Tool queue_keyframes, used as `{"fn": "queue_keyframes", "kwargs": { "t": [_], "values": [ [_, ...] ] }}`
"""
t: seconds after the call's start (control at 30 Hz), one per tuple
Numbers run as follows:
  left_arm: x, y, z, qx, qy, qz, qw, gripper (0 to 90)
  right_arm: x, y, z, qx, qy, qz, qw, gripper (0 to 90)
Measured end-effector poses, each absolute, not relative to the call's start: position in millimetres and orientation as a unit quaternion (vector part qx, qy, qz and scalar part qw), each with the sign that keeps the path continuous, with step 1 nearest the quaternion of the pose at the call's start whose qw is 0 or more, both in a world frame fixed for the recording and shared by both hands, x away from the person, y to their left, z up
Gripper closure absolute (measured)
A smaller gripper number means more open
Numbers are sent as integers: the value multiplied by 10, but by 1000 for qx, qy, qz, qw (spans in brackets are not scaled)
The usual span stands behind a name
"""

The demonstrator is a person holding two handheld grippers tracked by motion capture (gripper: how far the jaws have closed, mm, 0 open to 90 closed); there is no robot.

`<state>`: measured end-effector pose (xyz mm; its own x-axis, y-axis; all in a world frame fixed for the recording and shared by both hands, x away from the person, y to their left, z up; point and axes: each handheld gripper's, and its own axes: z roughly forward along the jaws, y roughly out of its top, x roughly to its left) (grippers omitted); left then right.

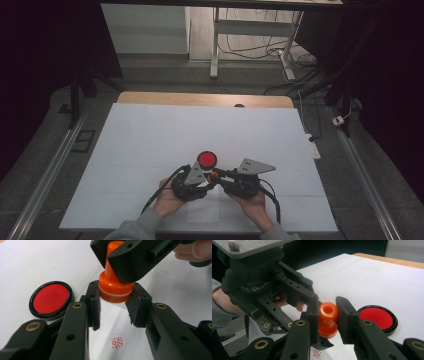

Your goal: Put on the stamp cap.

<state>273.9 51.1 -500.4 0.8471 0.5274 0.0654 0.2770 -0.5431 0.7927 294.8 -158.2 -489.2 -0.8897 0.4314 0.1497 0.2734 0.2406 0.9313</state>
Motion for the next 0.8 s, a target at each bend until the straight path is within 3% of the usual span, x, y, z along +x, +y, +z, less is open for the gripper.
{"fn": "queue_keyframes", "kwargs": {
  "t": [0.8],
  "values": [
    [2723,503,-5015,866,226,158,417,645,2928,-1583,-4932,216,789,570,75,733]
  ]
}}
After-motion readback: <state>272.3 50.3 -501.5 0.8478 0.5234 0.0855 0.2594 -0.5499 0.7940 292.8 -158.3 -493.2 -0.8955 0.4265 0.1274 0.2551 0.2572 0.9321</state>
